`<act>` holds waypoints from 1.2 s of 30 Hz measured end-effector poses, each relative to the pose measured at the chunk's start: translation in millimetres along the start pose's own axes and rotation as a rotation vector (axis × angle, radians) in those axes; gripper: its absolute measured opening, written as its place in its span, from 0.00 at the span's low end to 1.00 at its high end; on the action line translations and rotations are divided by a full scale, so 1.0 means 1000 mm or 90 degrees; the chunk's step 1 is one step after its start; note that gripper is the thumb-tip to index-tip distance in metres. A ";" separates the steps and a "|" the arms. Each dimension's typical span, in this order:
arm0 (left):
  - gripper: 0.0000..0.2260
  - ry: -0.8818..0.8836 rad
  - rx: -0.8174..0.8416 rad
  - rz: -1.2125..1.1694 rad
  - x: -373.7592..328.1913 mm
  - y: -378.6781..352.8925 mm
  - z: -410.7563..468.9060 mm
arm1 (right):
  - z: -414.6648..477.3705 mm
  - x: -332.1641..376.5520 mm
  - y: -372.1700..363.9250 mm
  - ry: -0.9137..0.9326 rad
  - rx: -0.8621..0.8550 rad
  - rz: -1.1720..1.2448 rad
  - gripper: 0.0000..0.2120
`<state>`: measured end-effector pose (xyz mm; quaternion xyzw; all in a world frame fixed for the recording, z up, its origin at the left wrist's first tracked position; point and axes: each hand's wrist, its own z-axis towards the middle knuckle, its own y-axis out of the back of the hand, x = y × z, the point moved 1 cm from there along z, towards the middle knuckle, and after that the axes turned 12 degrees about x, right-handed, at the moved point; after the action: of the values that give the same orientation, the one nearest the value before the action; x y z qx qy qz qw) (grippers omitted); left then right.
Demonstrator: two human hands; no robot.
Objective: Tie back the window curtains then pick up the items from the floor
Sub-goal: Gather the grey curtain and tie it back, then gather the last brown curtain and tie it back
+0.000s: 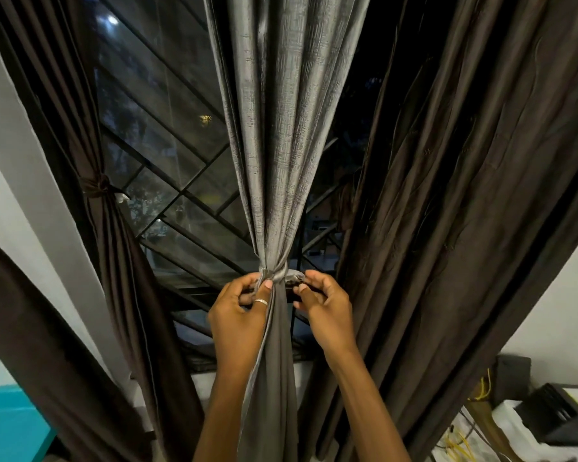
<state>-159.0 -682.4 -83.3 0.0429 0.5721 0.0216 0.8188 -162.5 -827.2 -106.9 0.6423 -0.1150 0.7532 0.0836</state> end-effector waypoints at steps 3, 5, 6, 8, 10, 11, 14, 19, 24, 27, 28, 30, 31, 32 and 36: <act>0.08 0.014 0.013 -0.015 0.004 -0.001 0.004 | 0.000 -0.002 0.004 -0.006 -0.015 -0.023 0.14; 0.08 0.020 0.021 -0.017 0.009 -0.002 0.006 | -0.002 -0.003 0.006 -0.007 -0.030 -0.034 0.14; 0.08 0.024 0.023 -0.023 0.012 -0.002 0.008 | -0.003 -0.004 0.007 -0.006 -0.037 -0.039 0.13; 0.07 0.031 0.031 -0.043 0.017 -0.004 0.010 | -0.005 -0.006 0.009 -0.002 -0.052 -0.052 0.11; 0.06 0.038 0.043 -0.058 0.021 -0.006 0.012 | -0.007 -0.007 0.010 -0.001 -0.065 -0.059 0.10; 0.06 0.041 0.051 -0.066 0.023 -0.008 0.012 | -0.009 -0.008 0.011 -0.003 -0.072 -0.061 0.09; 0.06 0.054 0.074 -0.082 0.026 -0.014 0.010 | -0.015 -0.009 0.014 -0.014 -0.090 -0.073 0.09; 0.05 0.081 0.134 -0.097 0.033 -0.028 0.001 | -0.028 -0.014 0.024 -0.029 -0.128 -0.104 0.07; 0.07 0.107 0.188 -0.076 0.038 -0.044 -0.005 | -0.034 -0.018 0.039 -0.036 -0.154 -0.117 0.07; 0.07 0.106 0.199 -0.052 0.034 -0.055 -0.005 | -0.028 -0.016 0.053 -0.033 -0.190 -0.136 0.07; 0.07 0.107 0.200 -0.046 0.033 -0.059 -0.004 | -0.025 -0.014 0.059 -0.024 -0.203 -0.155 0.08; 0.06 0.105 0.194 -0.036 0.028 -0.069 -0.003 | -0.021 -0.002 0.071 0.013 -0.239 -0.212 0.10; 0.06 0.100 0.184 -0.027 0.025 -0.076 -0.002 | -0.018 0.005 0.078 0.042 -0.261 -0.241 0.11; 0.06 0.096 0.173 -0.017 0.021 -0.083 -0.001 | -0.014 0.012 0.085 0.070 -0.280 -0.264 0.13; 0.06 0.084 0.142 -0.022 0.003 -0.116 -0.003 | 0.009 0.037 0.113 0.140 -0.299 -0.320 0.21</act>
<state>-162.6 -797.8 -98.6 0.1226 0.6242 -0.0534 0.7697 -190.6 -938.5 -76.8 0.5288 -0.1137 0.7265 0.4237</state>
